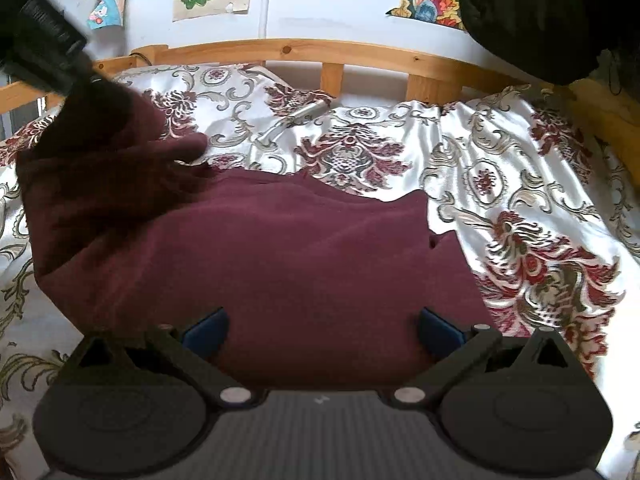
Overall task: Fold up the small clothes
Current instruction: 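Fold the held corner over the shirt with the left gripper toward the right gripper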
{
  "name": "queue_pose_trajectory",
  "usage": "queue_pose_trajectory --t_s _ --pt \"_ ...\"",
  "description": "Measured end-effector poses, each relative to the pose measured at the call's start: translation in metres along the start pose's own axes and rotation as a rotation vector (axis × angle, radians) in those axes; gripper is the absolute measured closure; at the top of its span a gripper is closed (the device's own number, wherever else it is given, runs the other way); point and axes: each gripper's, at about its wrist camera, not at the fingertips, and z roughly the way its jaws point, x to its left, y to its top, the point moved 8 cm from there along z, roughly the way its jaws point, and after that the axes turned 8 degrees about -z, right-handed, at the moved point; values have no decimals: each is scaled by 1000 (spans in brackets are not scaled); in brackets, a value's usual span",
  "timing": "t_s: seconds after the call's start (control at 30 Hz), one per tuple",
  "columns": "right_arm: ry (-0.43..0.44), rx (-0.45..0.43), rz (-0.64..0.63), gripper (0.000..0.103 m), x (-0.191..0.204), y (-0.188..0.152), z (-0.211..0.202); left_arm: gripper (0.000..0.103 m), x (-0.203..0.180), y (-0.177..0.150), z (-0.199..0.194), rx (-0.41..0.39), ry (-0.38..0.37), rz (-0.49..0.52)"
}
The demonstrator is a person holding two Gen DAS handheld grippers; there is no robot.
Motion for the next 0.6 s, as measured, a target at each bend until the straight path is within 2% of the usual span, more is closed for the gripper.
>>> queue_pose_trajectory --t_s 0.13,0.23,0.27,0.33,0.4,0.5,0.57,0.6 --pt "18 21 14 0 -6 -5 -2 89 -42 -22 26 84 -78 159" --pt "35 26 22 0 -9 -8 -1 80 -39 -39 34 102 -98 119" --pt "39 28 25 0 -8 -10 -1 71 -35 -39 32 88 -104 86" --pt "48 38 37 0 -8 -13 3 54 -30 -34 22 48 -121 42" --pt "55 47 51 0 -7 -16 7 27 -26 -22 8 -19 -122 36" --pt "55 51 54 0 -6 -18 10 11 -32 -3 -21 -144 -132 77" --pt "51 50 50 0 -6 -17 9 1 -28 1 -44 -243 -112 92" --pt "52 48 49 0 -6 -16 8 1 -24 -2 -51 -276 -97 92"
